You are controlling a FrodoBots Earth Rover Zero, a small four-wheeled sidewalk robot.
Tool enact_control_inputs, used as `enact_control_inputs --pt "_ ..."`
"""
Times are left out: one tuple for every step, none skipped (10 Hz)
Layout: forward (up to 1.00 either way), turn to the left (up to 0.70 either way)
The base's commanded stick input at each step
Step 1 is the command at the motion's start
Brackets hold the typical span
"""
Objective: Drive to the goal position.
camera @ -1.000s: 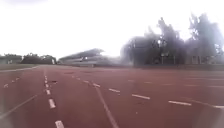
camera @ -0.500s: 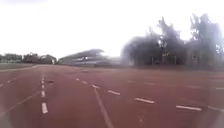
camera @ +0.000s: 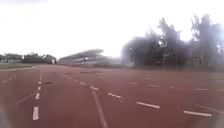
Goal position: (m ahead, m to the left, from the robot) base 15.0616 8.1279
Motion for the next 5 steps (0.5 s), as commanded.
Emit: enact_control_inputs --pt "0.45 0.0" --pt "0.45 0.0" --pt "0.45 0.0" --pt "0.45 0.0" --pt "0.45 0.0"
